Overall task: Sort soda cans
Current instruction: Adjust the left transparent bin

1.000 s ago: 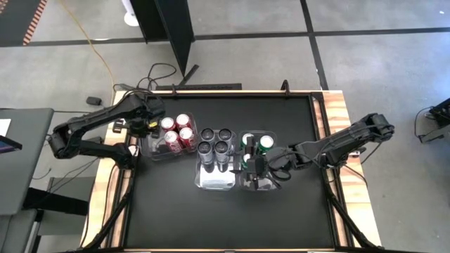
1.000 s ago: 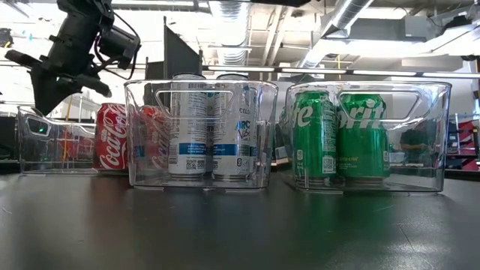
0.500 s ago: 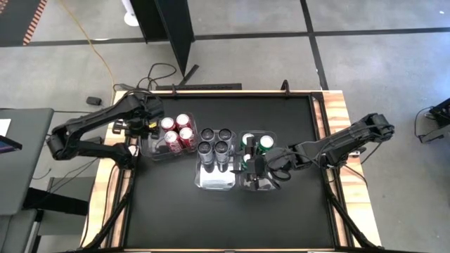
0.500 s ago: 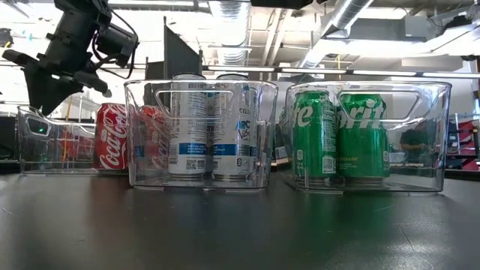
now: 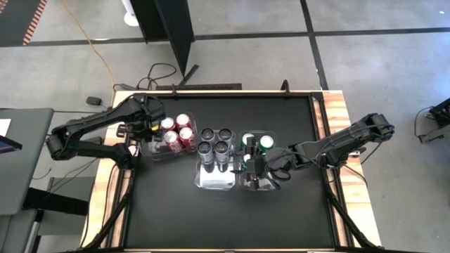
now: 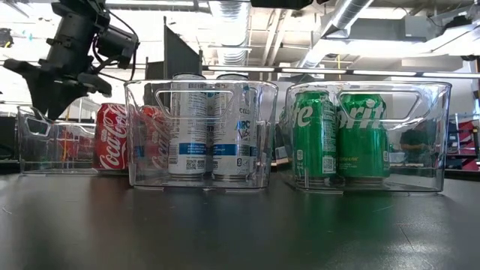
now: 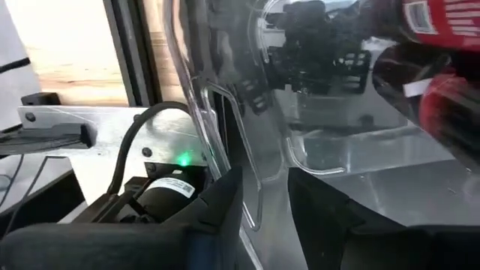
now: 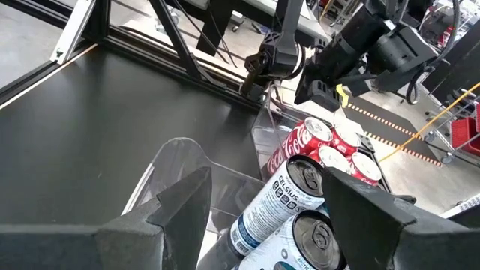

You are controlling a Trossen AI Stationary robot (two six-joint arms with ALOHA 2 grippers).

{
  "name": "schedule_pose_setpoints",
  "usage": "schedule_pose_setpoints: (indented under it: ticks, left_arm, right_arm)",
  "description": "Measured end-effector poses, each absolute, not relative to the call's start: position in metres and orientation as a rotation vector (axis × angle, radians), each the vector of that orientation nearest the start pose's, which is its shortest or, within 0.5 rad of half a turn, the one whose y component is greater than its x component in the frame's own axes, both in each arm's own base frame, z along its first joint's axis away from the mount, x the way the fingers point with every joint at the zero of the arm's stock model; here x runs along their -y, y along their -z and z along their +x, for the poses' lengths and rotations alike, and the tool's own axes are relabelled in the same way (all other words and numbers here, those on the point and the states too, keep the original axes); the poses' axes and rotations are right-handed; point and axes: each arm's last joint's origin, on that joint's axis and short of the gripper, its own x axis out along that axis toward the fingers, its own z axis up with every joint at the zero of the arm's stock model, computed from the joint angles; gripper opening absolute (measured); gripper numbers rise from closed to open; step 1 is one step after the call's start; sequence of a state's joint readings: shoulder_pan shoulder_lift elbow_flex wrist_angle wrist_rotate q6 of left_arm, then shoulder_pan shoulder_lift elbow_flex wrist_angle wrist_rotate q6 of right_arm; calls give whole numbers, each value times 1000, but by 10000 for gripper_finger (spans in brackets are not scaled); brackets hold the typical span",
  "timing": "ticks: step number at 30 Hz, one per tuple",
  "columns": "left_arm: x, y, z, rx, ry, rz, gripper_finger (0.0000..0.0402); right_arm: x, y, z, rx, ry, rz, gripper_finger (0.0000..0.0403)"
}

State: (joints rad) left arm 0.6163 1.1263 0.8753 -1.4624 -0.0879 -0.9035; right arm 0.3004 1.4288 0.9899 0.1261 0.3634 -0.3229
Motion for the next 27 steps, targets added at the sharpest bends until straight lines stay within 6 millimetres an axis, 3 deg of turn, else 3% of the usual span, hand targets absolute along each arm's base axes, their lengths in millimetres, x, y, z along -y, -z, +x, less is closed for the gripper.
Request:
schedule_pose_setpoints:
  ticks: [5, 14, 27]
  left_arm:
    - [-85, -241, 115, -1361, -1321, -1099, 99]
    - [-85, -253, 116, -1347, -1351, -1051, 99]
    - [-82, -247, 111, -1394, -1407, -1059, 98]
  right_arm:
    - [-85, -286, 309, -305, 14, -423, 270]
    - [-82, -286, 310, -306, 23, -416, 270]
    - [-82, -285, 309, -315, 22, -416, 270]
